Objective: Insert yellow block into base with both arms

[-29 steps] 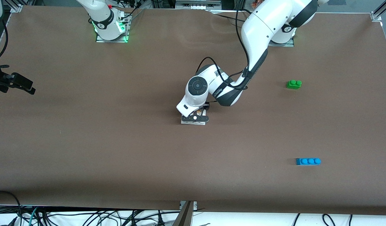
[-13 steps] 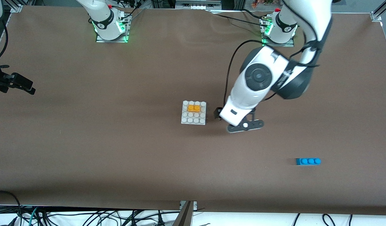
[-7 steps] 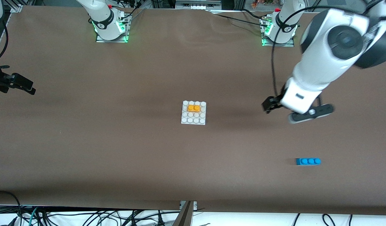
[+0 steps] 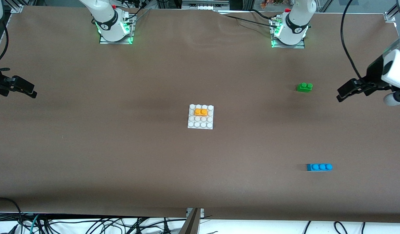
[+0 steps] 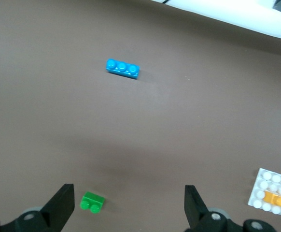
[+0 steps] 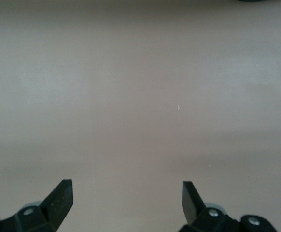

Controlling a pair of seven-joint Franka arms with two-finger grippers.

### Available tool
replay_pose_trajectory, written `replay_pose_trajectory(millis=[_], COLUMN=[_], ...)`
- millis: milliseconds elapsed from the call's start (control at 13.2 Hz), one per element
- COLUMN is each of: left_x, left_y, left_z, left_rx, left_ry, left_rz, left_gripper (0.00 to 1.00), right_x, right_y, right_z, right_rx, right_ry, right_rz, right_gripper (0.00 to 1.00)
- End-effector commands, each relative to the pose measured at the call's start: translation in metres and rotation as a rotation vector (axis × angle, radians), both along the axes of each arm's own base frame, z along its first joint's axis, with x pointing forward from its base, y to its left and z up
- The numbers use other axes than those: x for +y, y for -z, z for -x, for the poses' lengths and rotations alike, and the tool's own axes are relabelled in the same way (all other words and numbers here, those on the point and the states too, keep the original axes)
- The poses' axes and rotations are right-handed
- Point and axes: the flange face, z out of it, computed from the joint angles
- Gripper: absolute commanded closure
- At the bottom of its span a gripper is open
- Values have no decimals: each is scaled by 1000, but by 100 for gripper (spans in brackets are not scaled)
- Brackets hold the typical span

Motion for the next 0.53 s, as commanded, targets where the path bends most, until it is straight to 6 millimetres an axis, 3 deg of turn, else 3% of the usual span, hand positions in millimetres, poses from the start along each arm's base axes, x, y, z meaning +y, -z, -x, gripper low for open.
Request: replay_pose_trajectory(millis=[0, 453], left_x=[2, 3], left_y=[0, -3], left_z=[7, 6], left_rx=[9, 7], left_ry=[52, 172], left_rz=[8, 2], left_gripper=[0, 0], right_x=[-1, -1], right_y=[-4, -4], right_z=[-2, -2], right_rx=[-1, -1], right_ry=[1, 0], right_rz=[-1, -1], right_gripper=[0, 0])
